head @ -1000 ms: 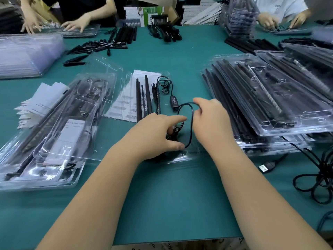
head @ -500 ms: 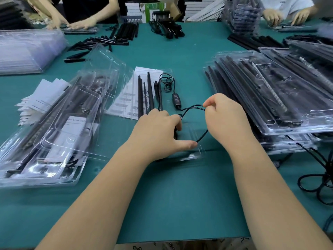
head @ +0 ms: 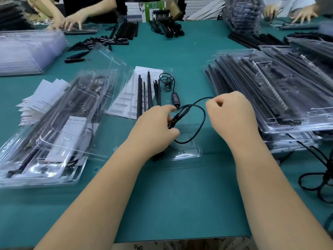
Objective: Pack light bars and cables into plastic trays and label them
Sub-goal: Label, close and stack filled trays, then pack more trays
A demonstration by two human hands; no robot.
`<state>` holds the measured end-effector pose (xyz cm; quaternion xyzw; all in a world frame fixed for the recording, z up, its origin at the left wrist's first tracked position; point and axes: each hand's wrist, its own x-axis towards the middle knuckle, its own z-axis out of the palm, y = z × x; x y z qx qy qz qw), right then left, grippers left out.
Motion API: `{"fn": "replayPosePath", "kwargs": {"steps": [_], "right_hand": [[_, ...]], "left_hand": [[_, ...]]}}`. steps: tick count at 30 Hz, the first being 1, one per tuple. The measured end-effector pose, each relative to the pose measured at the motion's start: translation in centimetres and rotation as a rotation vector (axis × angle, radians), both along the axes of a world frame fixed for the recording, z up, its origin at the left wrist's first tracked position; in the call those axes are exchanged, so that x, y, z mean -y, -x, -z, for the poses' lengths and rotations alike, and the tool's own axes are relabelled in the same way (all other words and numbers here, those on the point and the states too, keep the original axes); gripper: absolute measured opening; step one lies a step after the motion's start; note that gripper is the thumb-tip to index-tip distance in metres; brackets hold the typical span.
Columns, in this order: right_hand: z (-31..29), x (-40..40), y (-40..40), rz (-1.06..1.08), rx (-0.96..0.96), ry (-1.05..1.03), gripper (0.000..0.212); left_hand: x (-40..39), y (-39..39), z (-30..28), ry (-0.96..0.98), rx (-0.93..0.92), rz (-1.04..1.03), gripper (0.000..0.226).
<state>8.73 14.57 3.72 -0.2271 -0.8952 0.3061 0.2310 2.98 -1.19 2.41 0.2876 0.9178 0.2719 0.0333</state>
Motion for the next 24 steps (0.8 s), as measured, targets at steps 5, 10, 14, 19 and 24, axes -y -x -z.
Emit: {"fn": "replayPosePath", "kwargs": {"steps": [5, 10, 14, 19, 24], "right_hand": [[0.1, 0.2, 0.1, -0.065, 0.011, -0.050, 0.032], [-0.2, -0.1, -0.1, -0.111, 0.130, -0.139, 0.024], [-0.7, -0.3, -0.4, -0.154, 0.139, -0.170, 0.049], [-0.8, 0.4, -0.7, -0.333, 0.091, -0.058, 0.035], [-0.7, 1.0, -0.9, -0.495, 0.234, -0.034, 0.039]], "left_hand": [[-0.2, -0.1, 0.0, 0.013, -0.094, 0.076, 0.049], [-0.2, -0.1, 0.3, -0.038, -0.182, 0.071, 0.050], [-0.1, 0.0, 0.4, -0.065, -0.247, 0.067, 0.043], [-0.2, 0.2, 0.6, -0.053, -0.345, 0.073, 0.032], [-0.1, 0.3, 0.4, -0.048, -0.268, 0.012, 0.024]]}}
